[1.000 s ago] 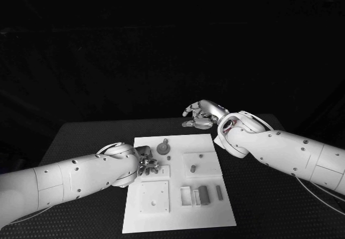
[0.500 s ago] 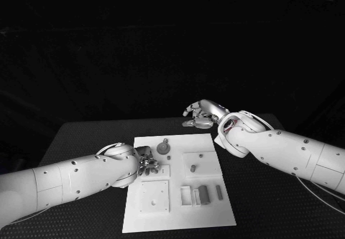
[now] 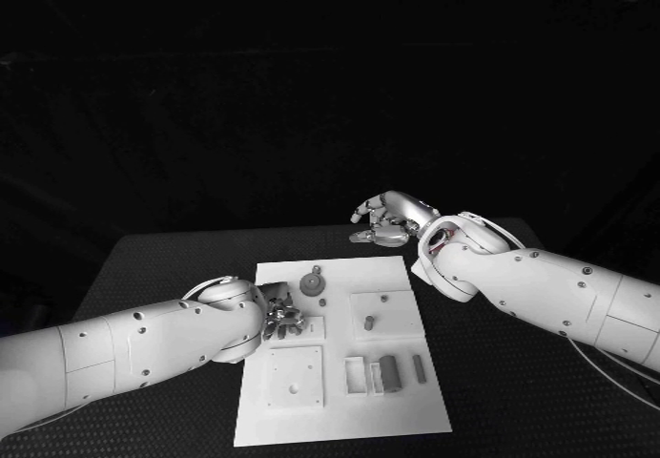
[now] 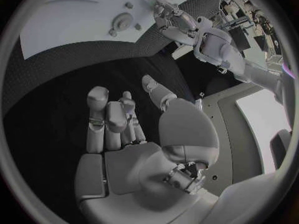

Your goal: Assemble the parts on the task board

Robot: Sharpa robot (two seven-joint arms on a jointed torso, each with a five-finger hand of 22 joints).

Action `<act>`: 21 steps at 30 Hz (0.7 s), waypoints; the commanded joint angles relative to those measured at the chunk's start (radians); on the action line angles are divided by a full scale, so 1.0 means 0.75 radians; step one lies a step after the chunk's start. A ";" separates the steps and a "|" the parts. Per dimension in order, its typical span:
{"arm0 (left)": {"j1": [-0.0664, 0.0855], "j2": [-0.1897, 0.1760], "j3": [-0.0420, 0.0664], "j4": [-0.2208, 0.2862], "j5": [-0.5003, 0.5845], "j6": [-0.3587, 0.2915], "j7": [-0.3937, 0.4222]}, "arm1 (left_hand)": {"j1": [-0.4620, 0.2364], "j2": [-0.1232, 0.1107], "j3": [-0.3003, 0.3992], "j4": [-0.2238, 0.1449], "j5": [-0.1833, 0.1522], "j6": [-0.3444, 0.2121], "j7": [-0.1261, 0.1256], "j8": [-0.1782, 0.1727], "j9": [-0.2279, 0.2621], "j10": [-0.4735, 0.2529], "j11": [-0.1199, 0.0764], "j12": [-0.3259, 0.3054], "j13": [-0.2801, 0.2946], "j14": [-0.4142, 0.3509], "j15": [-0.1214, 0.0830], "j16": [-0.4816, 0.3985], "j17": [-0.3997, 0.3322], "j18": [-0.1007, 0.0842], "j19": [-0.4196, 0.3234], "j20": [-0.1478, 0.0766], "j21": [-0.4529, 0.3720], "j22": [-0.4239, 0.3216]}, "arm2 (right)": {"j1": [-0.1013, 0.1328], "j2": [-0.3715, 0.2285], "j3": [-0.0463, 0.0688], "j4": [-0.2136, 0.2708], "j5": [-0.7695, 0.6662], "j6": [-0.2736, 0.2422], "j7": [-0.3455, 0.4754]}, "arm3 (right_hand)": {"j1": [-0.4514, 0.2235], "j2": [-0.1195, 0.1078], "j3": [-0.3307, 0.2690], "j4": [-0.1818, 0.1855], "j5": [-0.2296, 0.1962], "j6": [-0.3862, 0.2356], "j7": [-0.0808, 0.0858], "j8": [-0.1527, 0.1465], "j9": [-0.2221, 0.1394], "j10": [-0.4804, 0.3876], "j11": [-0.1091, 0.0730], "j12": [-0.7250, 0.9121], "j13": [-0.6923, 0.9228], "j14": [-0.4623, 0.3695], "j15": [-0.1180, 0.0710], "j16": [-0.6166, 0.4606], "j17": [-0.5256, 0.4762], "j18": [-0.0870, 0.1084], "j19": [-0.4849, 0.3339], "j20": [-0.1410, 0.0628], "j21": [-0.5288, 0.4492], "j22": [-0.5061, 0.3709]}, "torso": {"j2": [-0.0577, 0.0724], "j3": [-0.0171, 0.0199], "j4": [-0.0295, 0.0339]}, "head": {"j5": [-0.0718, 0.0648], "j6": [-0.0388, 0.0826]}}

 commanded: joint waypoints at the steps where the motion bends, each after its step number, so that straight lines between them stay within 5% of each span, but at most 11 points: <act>1: -0.016 0.003 -0.009 0.015 -0.005 0.069 0.007 | 0.007 0.007 0.006 -0.001 0.005 0.119 -0.061 0.000 -0.001 -0.001 -0.007 0.005 -0.002 -0.035 -0.040 0.007 -0.003 -0.018 0.020 -0.029 0.002 0.010 | 0.000 -0.002 0.001 0.000 0.002 0.015 0.010 | -0.010 0.007 -0.010 0.001 0.005 -0.019 0.030 0.005 0.002 -0.008 0.003 -0.002 -0.002 -0.002 0.005 -0.006 0.002 0.083 -0.001 -0.007 -0.004 0.016 | 0.000 -0.0002 0.0005 | -0.001 0.001; 21: -0.017 -0.010 -0.008 0.018 -0.007 0.030 0.021 | 0.012 0.001 0.009 -0.001 0.005 0.119 -0.060 -0.002 -0.001 -0.003 -0.007 0.007 -0.005 -0.039 -0.040 0.014 -0.016 -0.018 0.019 -0.029 0.000 0.012 | -0.001 -0.003 0.001 -0.001 0.013 0.016 0.010 | -0.011 0.008 -0.010 0.002 0.005 -0.019 0.030 0.006 0.002 -0.008 0.002 -0.002 -0.002 -0.002 0.005 -0.006 0.002 0.083 0.000 -0.007 -0.006 0.016 | 0.001 -0.0002 0.0002 | -0.001 0.005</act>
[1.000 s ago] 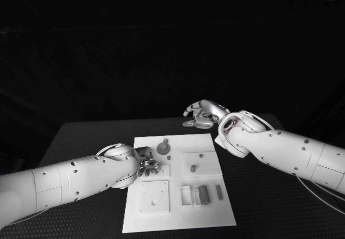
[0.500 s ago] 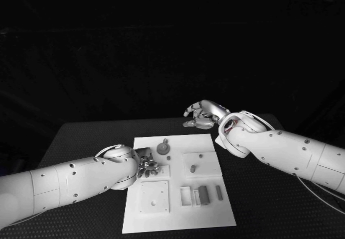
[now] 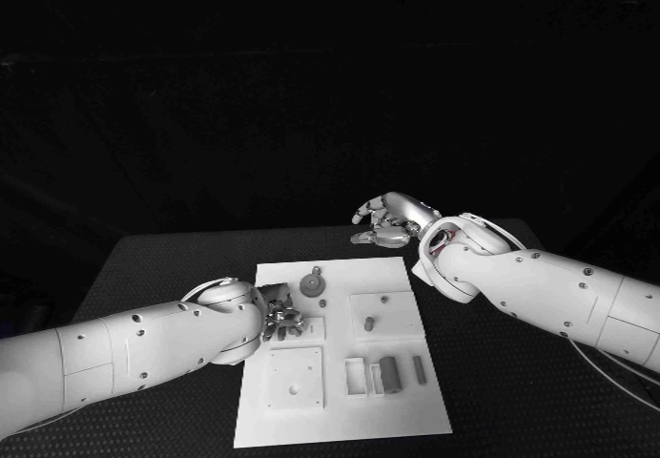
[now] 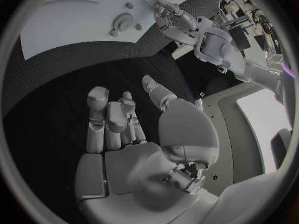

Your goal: Assemble the parts on the task board

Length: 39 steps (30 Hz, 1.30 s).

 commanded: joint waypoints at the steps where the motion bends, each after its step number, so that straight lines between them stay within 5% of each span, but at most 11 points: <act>1: -0.016 -0.004 -0.010 0.008 0.009 0.017 0.017 | 0.013 0.001 0.012 0.000 0.009 0.118 -0.060 0.006 0.001 -0.005 -0.009 0.007 -0.002 -0.039 -0.040 0.010 -0.003 -0.018 0.019 -0.029 -0.001 0.013 | 0.000 0.000 0.001 0.000 0.005 0.013 0.010 | -0.011 0.008 -0.010 0.002 0.005 -0.018 0.030 0.006 0.002 -0.008 0.002 -0.002 -0.001 -0.002 0.005 -0.005 0.002 0.083 0.000 -0.012 -0.006 0.016 | 0.000 0.0008 -0.0001 | -0.001 0.001; 22: -0.016 -0.037 -0.009 0.033 -0.013 -0.246 0.074 | 0.040 -0.017 0.027 0.003 0.029 0.134 -0.067 0.009 0.005 0.008 -0.015 0.018 -0.011 -0.030 -0.046 0.036 -0.045 -0.018 0.037 -0.033 -0.003 0.018 | -0.001 -0.003 0.001 -0.003 0.012 0.009 0.011 | -0.016 0.008 -0.012 0.005 0.005 -0.018 0.030 0.005 0.002 -0.009 0.002 -0.002 -0.002 -0.002 0.004 -0.006 0.002 0.083 0.000 -0.012 -0.007 0.016 | 0.000 0.0003 0.0003 | 0.002 0.005; 39: -0.016 -0.009 -0.009 0.010 -0.009 -0.172 0.057 | 0.037 -0.017 0.026 0.007 0.028 0.136 -0.067 0.008 0.005 0.009 -0.015 0.020 -0.014 -0.029 -0.047 0.043 -0.057 -0.018 0.040 -0.032 -0.005 0.018 | -0.001 -0.003 0.001 -0.003 0.012 0.011 0.011 | -0.017 0.008 -0.012 0.007 0.005 -0.018 0.030 0.005 0.002 -0.009 0.002 -0.001 -0.003 -0.002 0.004 -0.006 0.002 0.083 0.000 -0.012 -0.008 0.016 | 0.000 0.0010 0.0000 | 0.003 0.002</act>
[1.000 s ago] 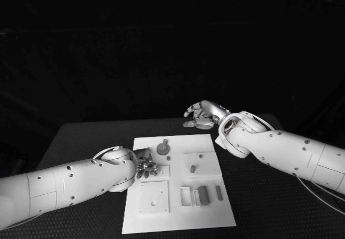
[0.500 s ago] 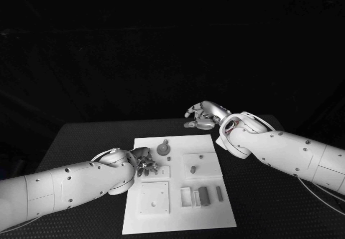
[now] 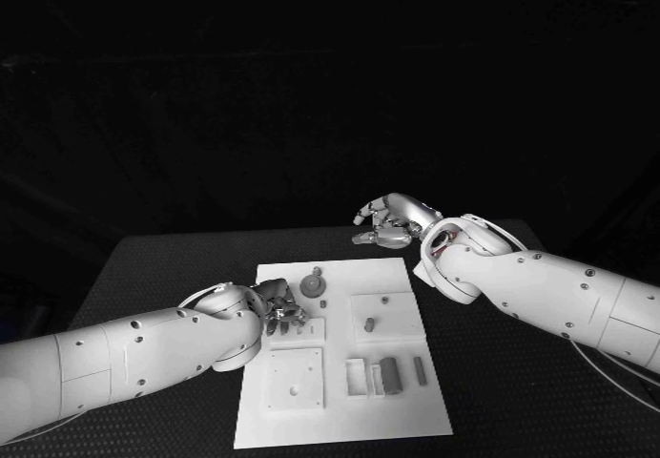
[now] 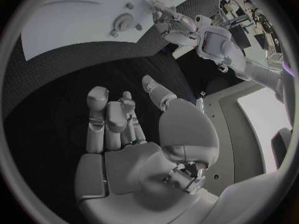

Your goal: Assemble the parts on the task board

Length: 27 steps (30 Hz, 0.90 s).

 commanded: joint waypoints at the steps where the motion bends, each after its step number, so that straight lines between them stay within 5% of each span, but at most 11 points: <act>1: -0.001 0.005 0.000 -0.002 -0.004 0.049 0.001 | 0.015 0.004 0.004 0.003 0.007 0.134 -0.066 0.008 0.001 0.003 -0.003 0.008 -0.002 -0.035 -0.041 0.007 -0.003 -0.018 0.037 -0.034 -0.005 0.019 | 0.000 -0.001 0.001 0.002 0.000 0.011 0.010 | -0.012 0.002 -0.008 0.003 0.005 -0.020 0.027 0.005 0.002 -0.009 0.002 -0.001 -0.002 -0.002 0.004 -0.006 0.001 0.083 0.001 -0.007 -0.008 0.016 | -0.001 -0.0004 0.0004 | 0.000 -0.002; 27: -0.012 0.021 0.000 -0.016 -0.034 0.180 -0.042 | 0.013 0.008 0.004 0.004 0.003 0.133 -0.065 0.005 0.001 0.001 -0.002 0.008 -0.005 -0.037 -0.040 0.011 -0.013 -0.018 0.036 -0.033 -0.008 0.019 | 0.000 -0.001 0.001 0.001 0.001 0.013 0.011 | -0.013 0.002 -0.008 0.005 0.005 -0.020 0.027 0.005 0.002 -0.009 0.002 -0.001 -0.002 -0.002 0.004 -0.006 0.001 0.083 0.001 -0.007 -0.009 0.016 | 0.000 -0.0008 0.0005 | -0.001 -0.011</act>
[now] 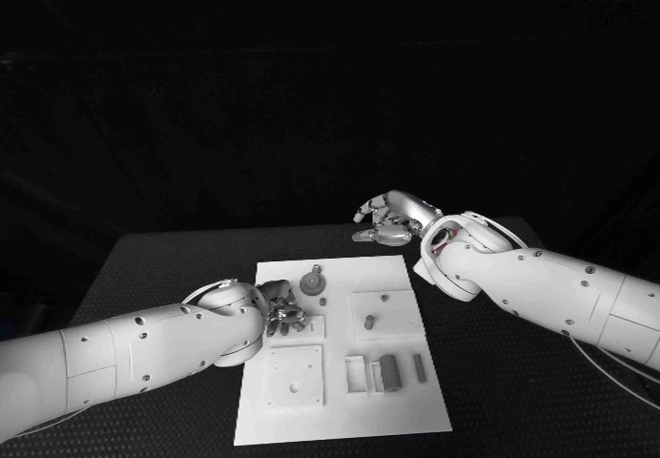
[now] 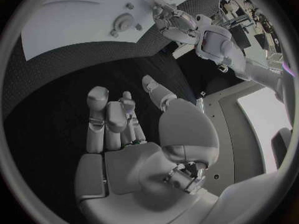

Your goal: Assemble the parts on the task board

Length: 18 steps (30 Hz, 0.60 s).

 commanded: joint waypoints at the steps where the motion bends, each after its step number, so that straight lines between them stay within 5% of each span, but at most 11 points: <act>1: -0.010 0.001 -0.007 0.003 -0.020 0.082 -0.024 | 0.013 0.008 0.005 0.003 0.004 0.129 -0.062 0.001 -0.002 -0.003 -0.006 0.008 -0.002 -0.037 -0.041 0.006 -0.002 -0.018 0.031 -0.033 -0.008 0.019 | 0.000 0.001 0.001 -0.001 0.000 0.013 0.011 | -0.013 0.002 -0.004 0.001 0.005 -0.017 0.029 0.005 0.002 -0.009 0.002 0.000 -0.001 -0.002 0.004 -0.007 0.001 0.083 0.003 -0.010 -0.009 0.016 | -0.001 0.0002 0.0004 | 0.000 -0.001; 18: -0.011 -0.013 -0.007 0.012 -0.091 0.093 -0.042 | 0.012 0.006 0.001 -0.002 0.023 0.140 -0.067 0.010 0.006 0.006 -0.012 0.025 -0.001 -0.032 -0.046 0.036 -0.022 -0.018 0.044 -0.037 -0.003 0.025 | -0.002 0.000 0.001 -0.001 0.012 0.015 0.011 | -0.014 0.003 -0.004 0.003 0.005 -0.017 0.029 0.005 0.002 -0.009 0.002 0.000 -0.002 -0.002 0.004 -0.007 0.002 0.083 0.004 -0.010 -0.010 0.017 | -0.001 -0.0007 0.0012 | 0.002 -0.004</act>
